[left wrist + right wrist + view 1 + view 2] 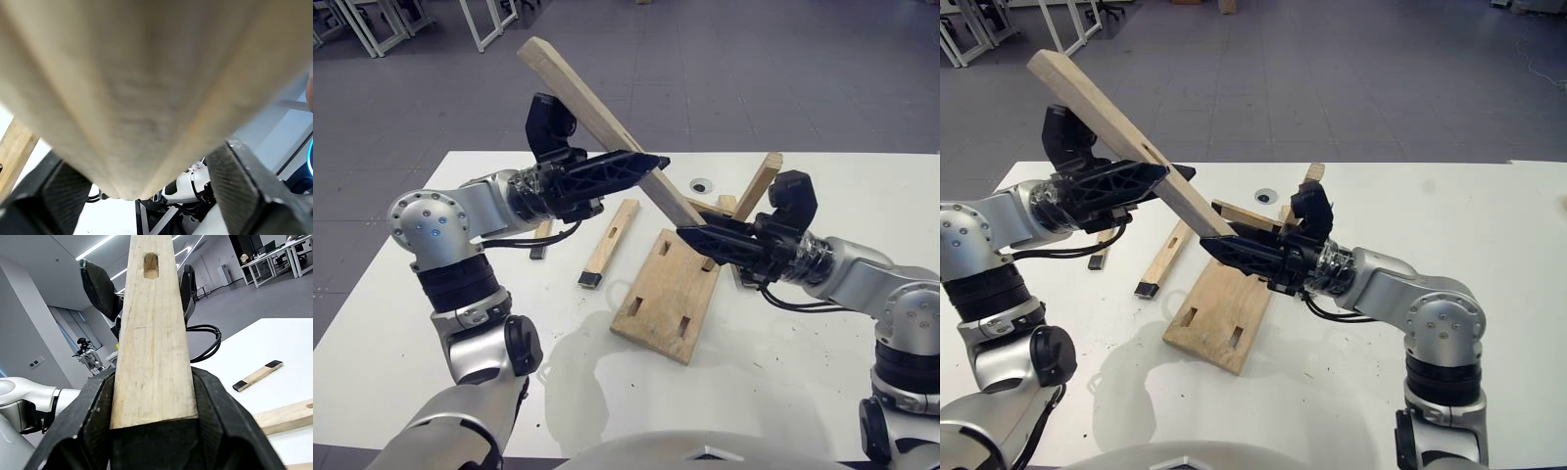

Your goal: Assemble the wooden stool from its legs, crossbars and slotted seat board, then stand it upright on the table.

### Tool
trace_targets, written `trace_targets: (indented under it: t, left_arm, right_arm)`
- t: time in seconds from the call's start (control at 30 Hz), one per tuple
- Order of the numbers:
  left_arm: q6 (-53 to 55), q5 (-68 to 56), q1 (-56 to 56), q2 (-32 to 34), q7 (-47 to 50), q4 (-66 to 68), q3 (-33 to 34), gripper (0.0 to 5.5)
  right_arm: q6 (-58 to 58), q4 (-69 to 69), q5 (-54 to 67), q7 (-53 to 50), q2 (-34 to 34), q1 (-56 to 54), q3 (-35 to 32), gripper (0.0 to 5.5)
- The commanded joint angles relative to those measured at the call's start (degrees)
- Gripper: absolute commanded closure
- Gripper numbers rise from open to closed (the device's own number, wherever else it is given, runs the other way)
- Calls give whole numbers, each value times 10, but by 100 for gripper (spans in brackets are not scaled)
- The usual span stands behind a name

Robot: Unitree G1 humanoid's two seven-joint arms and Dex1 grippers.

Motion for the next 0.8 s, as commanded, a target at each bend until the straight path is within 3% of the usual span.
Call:
trace_targets:
  t: [0.03, 0.13, 0.3, 0.4, 0.5, 0.63, 0.73, 0.8]
  left_arm:
    - [-12, -19, -2, 0, 26, 21, 3, 274]
    - [-31, -29, -7, -17, 67, 47, 16, 322]
    - [-28, -80, 5, -26, 107, 41, 14, 325]
    - [-30, -102, 15, -17, 113, 35, 9, 328]
    - [-41, -106, 16, 6, 113, 50, 15, 329]
    - [-66, -103, 18, 47, 111, 58, 23, 344]
    - [-89, -102, 17, 73, 105, 60, 29, 344]
    - [-103, -101, 17, 83, 103, 56, 25, 344]
  right_arm:
    - [1, -2, -6, -6, -14, -1, 9, 347]
    - [1, -7, -5, -4, -16, -1, 16, 347]
    - [-3, -2, -15, -13, -29, -2, 14, 347]
    - [-3, 6, -36, -9, -56, -7, 4, 276]
    - [13, -11, -13, 44, -142, 44, -71, 208]
    - [37, -48, -38, 129, -245, 181, -184, 203]
    - [20, -40, -144, -26, -194, 194, -121, 203]
    - [25, -56, -278, -191, -112, 186, -7, 203]
